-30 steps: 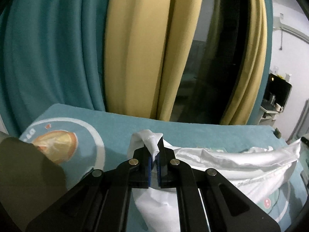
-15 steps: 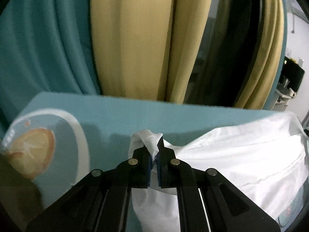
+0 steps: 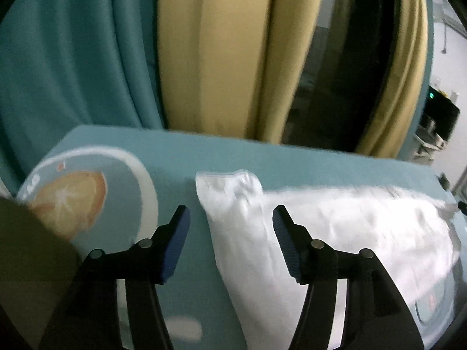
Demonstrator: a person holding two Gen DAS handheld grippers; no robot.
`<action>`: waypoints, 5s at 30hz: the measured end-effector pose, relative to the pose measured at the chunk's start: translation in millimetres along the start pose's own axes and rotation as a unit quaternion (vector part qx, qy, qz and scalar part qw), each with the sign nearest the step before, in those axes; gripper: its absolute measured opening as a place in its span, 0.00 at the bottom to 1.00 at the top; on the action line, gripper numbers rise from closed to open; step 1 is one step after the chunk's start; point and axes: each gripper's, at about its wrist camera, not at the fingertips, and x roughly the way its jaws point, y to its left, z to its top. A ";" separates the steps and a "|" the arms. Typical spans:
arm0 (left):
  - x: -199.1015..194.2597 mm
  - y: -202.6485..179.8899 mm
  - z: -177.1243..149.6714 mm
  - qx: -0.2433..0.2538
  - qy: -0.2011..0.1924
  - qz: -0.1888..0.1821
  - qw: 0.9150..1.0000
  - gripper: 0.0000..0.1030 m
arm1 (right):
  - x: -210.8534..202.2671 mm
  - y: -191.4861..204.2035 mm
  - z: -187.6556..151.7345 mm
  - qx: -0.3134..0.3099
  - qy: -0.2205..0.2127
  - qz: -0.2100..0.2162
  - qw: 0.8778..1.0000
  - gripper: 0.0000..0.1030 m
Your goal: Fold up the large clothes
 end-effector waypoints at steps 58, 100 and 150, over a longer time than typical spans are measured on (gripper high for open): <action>-157.9 -12.9 -162.8 0.040 0.072 -0.043 0.996 0.44 | -141.7 -23.9 -154.7 -0.060 0.064 0.021 0.996 0.46; -94.3 -116.1 -115.8 0.162 0.070 -0.106 0.979 0.03 | -88.8 123.8 -108.1 -0.209 0.004 0.133 0.969 0.06; -33.0 23.4 -62.3 0.017 0.067 0.059 0.996 0.53 | -66.5 14.6 -86.2 -0.062 0.061 -0.031 0.996 0.59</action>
